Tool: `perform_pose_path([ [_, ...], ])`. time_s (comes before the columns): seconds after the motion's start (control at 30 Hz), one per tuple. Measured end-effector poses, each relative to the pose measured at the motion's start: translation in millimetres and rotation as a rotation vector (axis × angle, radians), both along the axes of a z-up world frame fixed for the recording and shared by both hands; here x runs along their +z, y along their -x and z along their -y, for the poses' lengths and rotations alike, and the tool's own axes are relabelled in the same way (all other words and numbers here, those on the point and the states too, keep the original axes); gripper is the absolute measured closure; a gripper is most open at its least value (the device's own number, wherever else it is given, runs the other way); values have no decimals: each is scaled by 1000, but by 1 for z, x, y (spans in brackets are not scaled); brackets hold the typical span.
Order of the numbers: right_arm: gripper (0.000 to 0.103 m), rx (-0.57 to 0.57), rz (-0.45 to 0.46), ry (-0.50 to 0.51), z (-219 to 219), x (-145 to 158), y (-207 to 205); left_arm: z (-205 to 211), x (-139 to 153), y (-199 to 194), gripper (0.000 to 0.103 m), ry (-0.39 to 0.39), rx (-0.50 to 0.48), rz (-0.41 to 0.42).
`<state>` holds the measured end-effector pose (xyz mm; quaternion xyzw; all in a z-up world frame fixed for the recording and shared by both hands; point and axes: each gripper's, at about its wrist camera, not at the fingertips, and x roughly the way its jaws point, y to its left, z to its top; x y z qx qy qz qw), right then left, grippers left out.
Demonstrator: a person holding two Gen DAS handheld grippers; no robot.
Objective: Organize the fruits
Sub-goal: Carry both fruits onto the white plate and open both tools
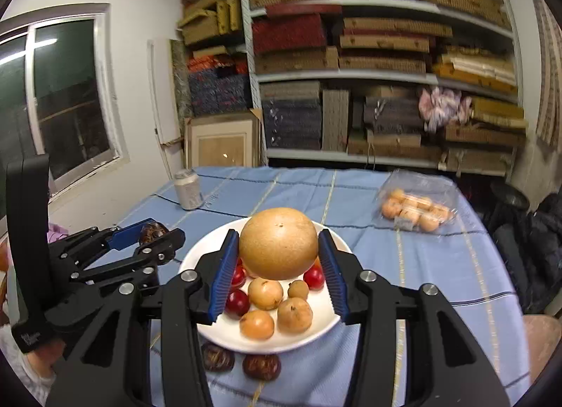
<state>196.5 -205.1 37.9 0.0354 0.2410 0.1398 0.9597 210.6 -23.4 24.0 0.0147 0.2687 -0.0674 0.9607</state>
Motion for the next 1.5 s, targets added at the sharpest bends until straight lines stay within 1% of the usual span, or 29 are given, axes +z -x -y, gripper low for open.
perform_pose_path([
  [0.1,57,0,-57,37,-9,-27,-31,-2,-18,-23,63,13,13,-48],
  [0.2,58,-2,-97,69,-13,-49,-51,-2,-35,-38,63,-4,19,-77],
  [0.3,57,-3,-124,85,-14,-62,-60,-5,-49,-49,63,-22,30,-101],
  [0.4,57,-3,-148,96,-16,-74,-62,-7,-60,-55,63,-17,36,-127],
  [0.53,57,2,-161,110,-20,-84,-63,-5,-60,-53,62,-36,41,-98],
  [0.57,57,3,-162,113,-20,-84,-64,-4,-59,-52,59,-35,40,-90],
  [0.6,57,6,-163,119,-22,-86,-64,-3,-58,-51,52,-35,41,-80],
  [0.67,57,10,-164,136,-25,-89,-63,0,-57,-48,43,-45,42,-65],
  [0.8,56,4,-136,157,-26,-85,-58,8,-52,-42,42,-82,36,-32],
  [0.9,52,-2,-126,143,-23,-80,-54,8,-49,-38,42,-80,32,-22],
  [1.13,52,-4,-101,133,-18,-70,-36,10,-32,-15,41,-89,30,36],
  [1.27,51,1,-89,125,-19,-66,-22,6,-30,-5,41,-77,27,40],
  [1.4,50,11,-92,113,-16,-67,-1,1,-33,4,41,-68,32,32],
  [1.5,47,10,-91,92,-10,-68,16,-4,-36,13,41,-58,33,18],
])
